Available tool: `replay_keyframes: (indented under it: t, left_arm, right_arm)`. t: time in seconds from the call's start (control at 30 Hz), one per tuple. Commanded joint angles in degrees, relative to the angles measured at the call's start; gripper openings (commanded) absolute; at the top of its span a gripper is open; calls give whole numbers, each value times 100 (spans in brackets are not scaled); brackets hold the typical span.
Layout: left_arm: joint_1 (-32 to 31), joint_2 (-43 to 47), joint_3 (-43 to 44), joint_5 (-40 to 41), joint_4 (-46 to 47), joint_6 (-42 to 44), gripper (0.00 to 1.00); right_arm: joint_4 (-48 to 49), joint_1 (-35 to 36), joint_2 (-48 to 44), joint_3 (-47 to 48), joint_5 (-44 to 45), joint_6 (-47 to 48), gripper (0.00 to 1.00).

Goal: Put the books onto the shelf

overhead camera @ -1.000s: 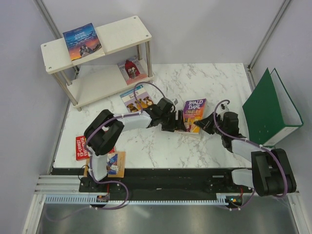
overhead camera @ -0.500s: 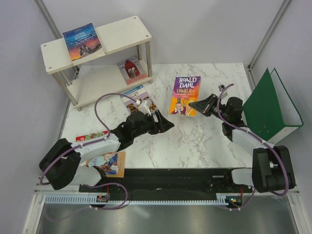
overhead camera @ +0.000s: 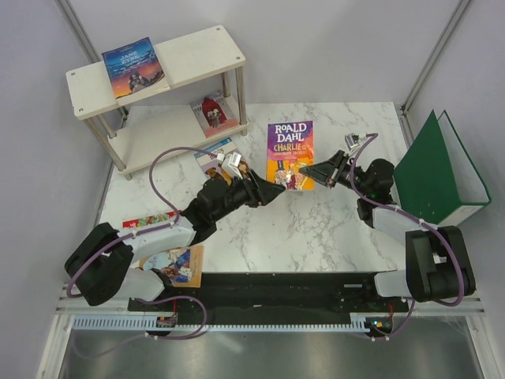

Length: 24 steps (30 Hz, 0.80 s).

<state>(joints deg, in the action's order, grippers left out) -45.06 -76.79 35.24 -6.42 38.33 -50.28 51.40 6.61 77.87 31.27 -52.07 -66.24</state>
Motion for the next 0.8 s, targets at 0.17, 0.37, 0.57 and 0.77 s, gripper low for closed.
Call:
replay_keyframes:
  t: [0.17,0.37,0.57,0.77]
  left_arm:
    - [50,-257,220,9,562,-8,4]
    - [67,190,517,131,-183,158,2]
    - [514,832,1975,291,-2679,748,2]
    - [2131,614,3978,-1212,-4498,747,2]
  right_arm:
    - [845,182,-26,82,-409,-240,0]
    - [-422,183,-227,107,-119,504,57]
    - [-2676,191,-868,99,882,2288,92]
    - [-3794,357,-1318,-235,1866,3231,98]
